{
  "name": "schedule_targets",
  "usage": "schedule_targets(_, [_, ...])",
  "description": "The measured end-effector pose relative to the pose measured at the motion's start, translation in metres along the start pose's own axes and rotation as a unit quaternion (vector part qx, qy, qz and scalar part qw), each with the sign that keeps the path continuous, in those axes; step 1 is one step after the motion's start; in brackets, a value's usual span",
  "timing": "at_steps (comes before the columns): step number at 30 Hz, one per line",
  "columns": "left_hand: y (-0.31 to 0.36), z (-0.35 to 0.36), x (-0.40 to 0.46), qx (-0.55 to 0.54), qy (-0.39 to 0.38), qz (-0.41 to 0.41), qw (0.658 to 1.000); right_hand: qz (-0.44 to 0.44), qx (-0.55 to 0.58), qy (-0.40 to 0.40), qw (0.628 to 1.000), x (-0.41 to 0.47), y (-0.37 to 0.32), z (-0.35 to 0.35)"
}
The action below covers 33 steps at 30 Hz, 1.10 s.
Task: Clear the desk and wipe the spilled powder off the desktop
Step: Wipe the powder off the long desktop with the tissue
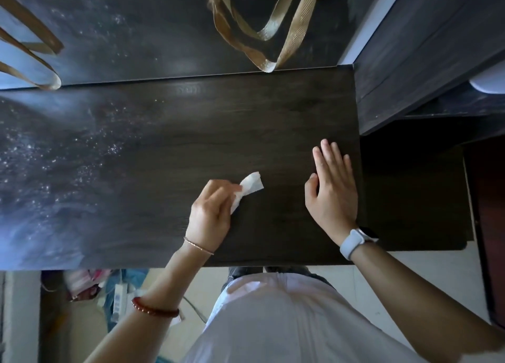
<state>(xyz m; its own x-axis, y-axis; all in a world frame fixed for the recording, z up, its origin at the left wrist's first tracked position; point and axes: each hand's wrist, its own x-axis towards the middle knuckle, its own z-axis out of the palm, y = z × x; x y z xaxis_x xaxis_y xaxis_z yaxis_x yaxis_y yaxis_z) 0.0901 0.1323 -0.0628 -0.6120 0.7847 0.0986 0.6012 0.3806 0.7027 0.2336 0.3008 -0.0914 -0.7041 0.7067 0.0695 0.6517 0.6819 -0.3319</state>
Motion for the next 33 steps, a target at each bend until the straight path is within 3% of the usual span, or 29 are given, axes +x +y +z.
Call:
schedule_targets(5, [-0.002, -0.002, 0.017, 0.179, 0.085, -0.112, 0.974, 0.003, 0.002, -0.002, 1.0, 0.0, -0.001, -0.001])
schedule_targets(8, [-0.001, -0.004, 0.015, 0.192, 0.107, -0.036, 0.975, 0.002, 0.001, -0.001, 1.0, 0.0, -0.001, -0.001])
schedule_targets(11, [0.001, 0.003, -0.001, 0.189, 0.003, 0.056, 0.98, 0.002, 0.003, -0.003, 1.0, 0.0, 0.0, 0.0])
schedule_targets(15, [0.007, 0.022, -0.019, 0.266, -0.179, 0.107, 0.941, 0.005, 0.001, -0.004, 1.0, 0.0, -0.001, -0.001])
schedule_targets(18, [-0.002, 0.024, 0.011, 0.292, -0.205, 0.135, 0.924, 0.004, 0.007, 0.002, 1.0, 0.001, -0.001, 0.0])
schedule_targets(20, [-0.011, 0.021, 0.053, 0.29, -0.165, 0.081, 0.939, 0.004, 0.014, 0.012, 1.0, 0.001, -0.001, 0.001])
schedule_targets(22, [-0.02, 0.019, 0.101, 0.248, -0.126, -0.033, 0.96, 0.004, 0.014, 0.018, 1.0, 0.0, -0.001, 0.001])
schedule_targets(24, [-0.016, 0.028, 0.131, 0.215, -0.129, -0.085, 0.964, 0.013, 0.011, 0.03, 0.999, 0.001, 0.0, 0.002])
schedule_targets(27, [0.012, 0.049, 0.113, 0.188, -0.175, 0.052, 0.965, 0.056, 0.056, 0.061, 0.995, -0.001, 0.003, 0.002])
schedule_targets(30, [0.031, 0.052, 0.035, 0.156, -0.255, 0.187, 0.936, 0.081, 0.177, 0.087, 0.977, -0.004, 0.007, -0.001])
schedule_targets(33, [0.028, 0.037, -0.015, 0.176, -0.304, 0.279, 0.894, 0.07, 0.212, 0.08, 0.972, -0.005, 0.008, -0.005])
